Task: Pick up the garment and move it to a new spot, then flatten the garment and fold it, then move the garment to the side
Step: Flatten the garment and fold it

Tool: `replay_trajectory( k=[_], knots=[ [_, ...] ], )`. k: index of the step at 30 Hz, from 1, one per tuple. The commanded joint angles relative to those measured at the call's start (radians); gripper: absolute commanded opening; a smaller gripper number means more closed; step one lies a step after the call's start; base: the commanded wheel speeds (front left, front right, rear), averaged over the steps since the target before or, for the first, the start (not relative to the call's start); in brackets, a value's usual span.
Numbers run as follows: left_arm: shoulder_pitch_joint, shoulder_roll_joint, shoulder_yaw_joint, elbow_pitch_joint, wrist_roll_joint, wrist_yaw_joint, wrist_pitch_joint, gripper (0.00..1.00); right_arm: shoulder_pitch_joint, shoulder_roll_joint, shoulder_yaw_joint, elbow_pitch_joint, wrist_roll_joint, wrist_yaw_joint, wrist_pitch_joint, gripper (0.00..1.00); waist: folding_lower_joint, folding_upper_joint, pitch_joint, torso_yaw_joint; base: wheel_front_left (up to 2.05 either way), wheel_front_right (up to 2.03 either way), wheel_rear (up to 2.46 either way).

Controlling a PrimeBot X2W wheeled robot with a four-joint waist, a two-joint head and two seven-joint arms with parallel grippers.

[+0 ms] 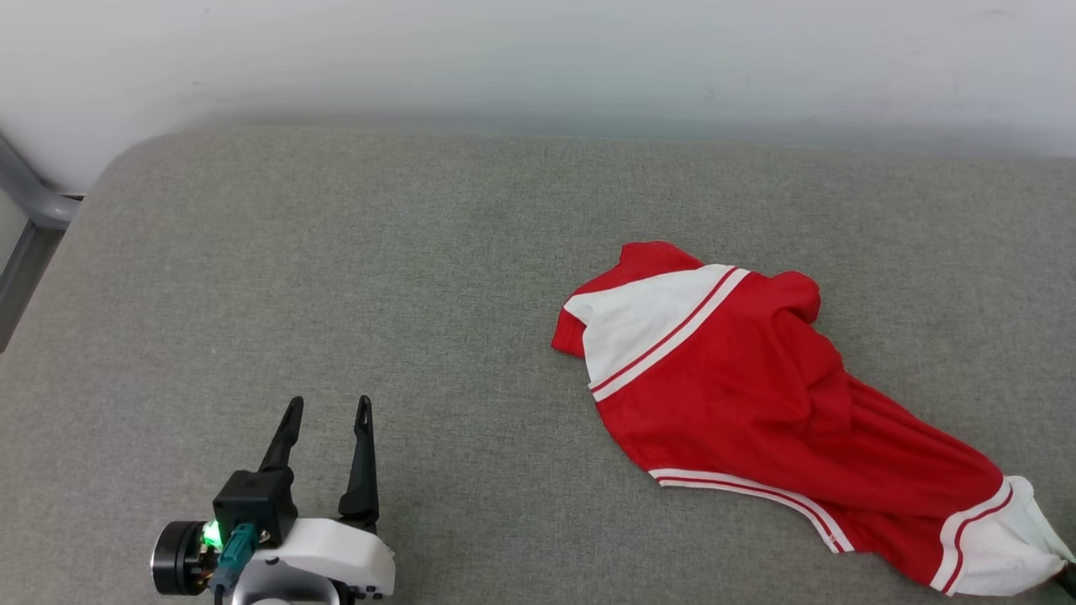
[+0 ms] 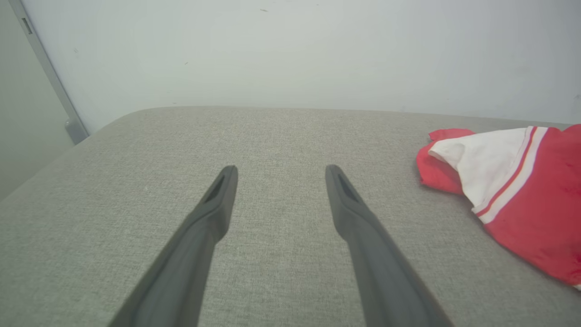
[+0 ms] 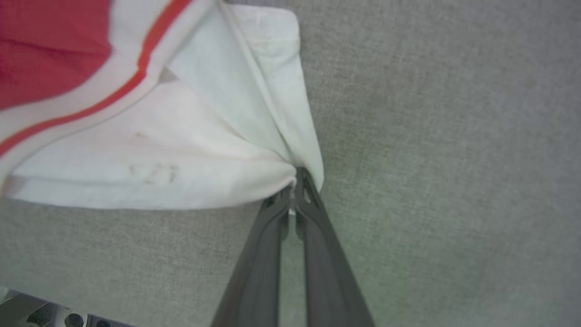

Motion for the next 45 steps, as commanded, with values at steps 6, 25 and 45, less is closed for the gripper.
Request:
replay_trajectory(
  k=[6, 25, 45],
  knots=[
    [0.016, -0.001, 0.014, 0.011, 0.007, 0.002, -0.003, 1.0, -0.017, 0.069, -0.054, 0.021, -0.042, 0.0, -0.148, 1.0, 0.0, 0.0, -0.031, -0.018, 0.0, 0.0, 0.0],
    [0.039, 0.006, 0.036, -0.011, 0.041, -0.02, -0.003, 1.0, 0.157, 0.27, -0.58, -0.404, -0.382, -0.001, -0.362, 1.0, 0.0, 0.0, -0.125, -0.096, 0.0, 0.0, 0.0],
    [-0.275, 0.102, -0.105, 0.079, 0.008, -0.114, 0.007, 1.0, 0.266, 0.75, -0.56, -0.564, -0.686, 0.0, -0.537, 1.0, 0.0, 0.0, -0.103, -0.091, 0.0, 0.0, 0.0]
  ],
)
